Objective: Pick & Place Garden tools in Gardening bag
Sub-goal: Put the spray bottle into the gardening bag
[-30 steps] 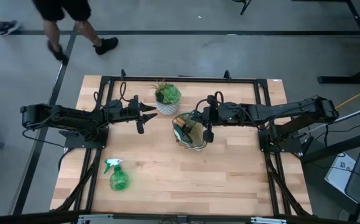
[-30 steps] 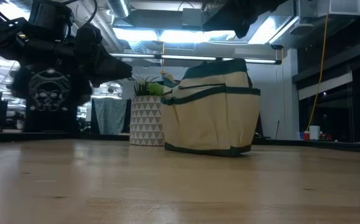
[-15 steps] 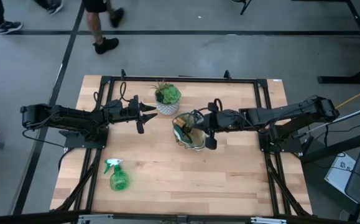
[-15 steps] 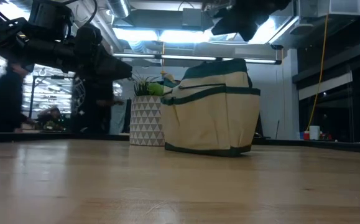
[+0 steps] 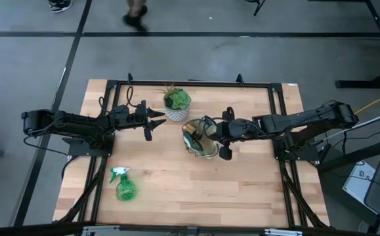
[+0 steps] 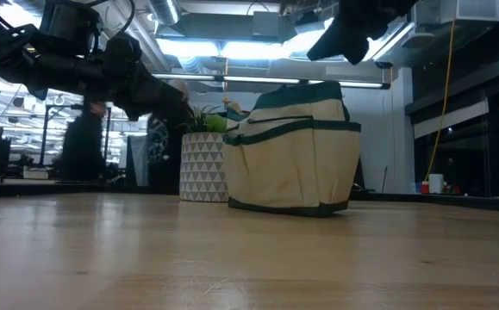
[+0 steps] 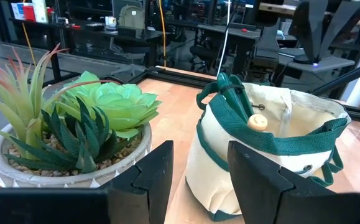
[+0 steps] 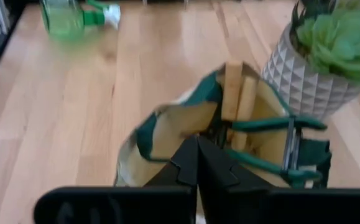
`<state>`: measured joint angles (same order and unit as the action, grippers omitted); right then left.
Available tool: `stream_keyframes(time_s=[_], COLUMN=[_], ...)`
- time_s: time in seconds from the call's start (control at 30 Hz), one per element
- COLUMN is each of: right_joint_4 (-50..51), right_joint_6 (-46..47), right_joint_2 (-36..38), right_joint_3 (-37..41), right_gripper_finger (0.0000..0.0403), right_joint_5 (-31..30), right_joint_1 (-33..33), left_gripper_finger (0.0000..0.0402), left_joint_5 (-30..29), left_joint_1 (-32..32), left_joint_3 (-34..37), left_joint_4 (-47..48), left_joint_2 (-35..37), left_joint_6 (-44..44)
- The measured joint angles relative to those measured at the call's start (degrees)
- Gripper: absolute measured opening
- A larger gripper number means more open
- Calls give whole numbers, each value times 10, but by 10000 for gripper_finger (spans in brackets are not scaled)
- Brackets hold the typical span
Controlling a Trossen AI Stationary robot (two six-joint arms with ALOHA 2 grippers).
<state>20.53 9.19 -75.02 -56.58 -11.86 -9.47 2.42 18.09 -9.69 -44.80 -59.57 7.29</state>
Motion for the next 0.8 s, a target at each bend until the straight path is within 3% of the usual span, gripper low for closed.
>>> stream_keyframes(time_s=[0.27,0.6,0.8], right_joint_4=[93,177,182], right_joint_6=[22,118,121], right_joint_2=[0,0,0], right_joint_3=[0,0,0], right_gripper_finger=[64,153,169], right_joint_5=[13,14,16], right_joint_1=[0,-16,-16], left_gripper_finger=[148,148,148], left_joint_5=[0,0,0], left_joint_1=[0,0,0], left_joint_3=[0,0,0], left_joint_4=[0,0,0], left_joint_2=[0,0,0], left_joint_6=[0,0,0])
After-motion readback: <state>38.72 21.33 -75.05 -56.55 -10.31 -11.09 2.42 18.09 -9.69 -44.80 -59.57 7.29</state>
